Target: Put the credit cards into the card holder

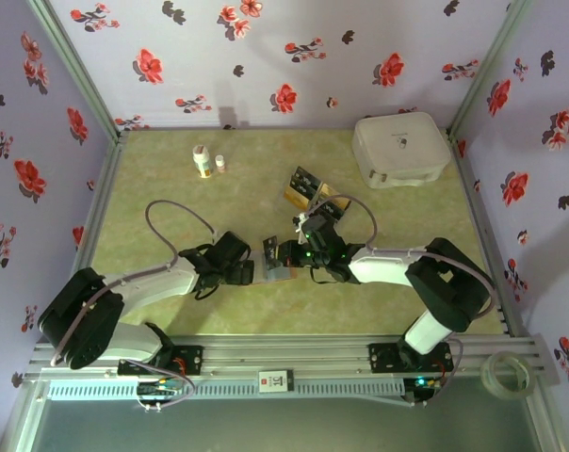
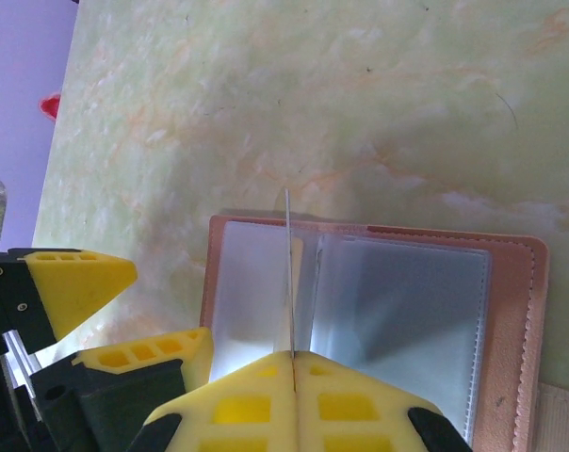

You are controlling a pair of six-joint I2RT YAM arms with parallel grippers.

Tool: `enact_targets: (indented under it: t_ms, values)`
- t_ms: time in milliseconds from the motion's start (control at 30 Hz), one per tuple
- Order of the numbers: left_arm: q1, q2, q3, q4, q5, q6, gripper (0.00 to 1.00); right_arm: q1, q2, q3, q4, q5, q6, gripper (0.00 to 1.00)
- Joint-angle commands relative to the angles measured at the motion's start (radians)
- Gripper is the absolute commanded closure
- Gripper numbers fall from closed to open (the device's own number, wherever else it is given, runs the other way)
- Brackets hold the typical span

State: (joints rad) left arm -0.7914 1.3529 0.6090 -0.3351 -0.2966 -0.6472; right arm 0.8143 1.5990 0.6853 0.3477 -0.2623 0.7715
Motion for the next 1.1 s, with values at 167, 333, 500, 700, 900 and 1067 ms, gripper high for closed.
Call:
enact_targets:
  t_ms: [167, 333, 500, 700, 900, 1067]
  values:
    - [-0.009, 0.014, -0.019, -0.008, -0.052, -0.005, 0.00, 0.003, -0.003, -0.015, 0.036, 0.017, 0.021, 1.00]
    - [-0.008, 0.006, -0.025, -0.019, -0.065, -0.015, 0.00, 0.003, -0.005, -0.023, 0.056, 0.016, 0.028, 1.00]
    - [-0.008, 0.008, -0.032, -0.023, -0.068, -0.021, 0.00, 0.003, 0.000, -0.033, 0.082, 0.009, 0.032, 1.00]
    - [-0.008, 0.005, -0.032, -0.029, -0.069, -0.024, 0.00, 0.002, 0.016, -0.057, 0.157, -0.015, 0.049, 1.00]
    - [-0.009, 0.000, -0.031, -0.032, -0.068, -0.029, 0.00, 0.002, 0.040, -0.078, 0.243, -0.032, 0.069, 1.00]
    - [-0.008, -0.001, -0.032, -0.032, -0.069, -0.029, 0.00, 0.002, 0.066, -0.092, 0.300, -0.039, 0.086, 1.00]
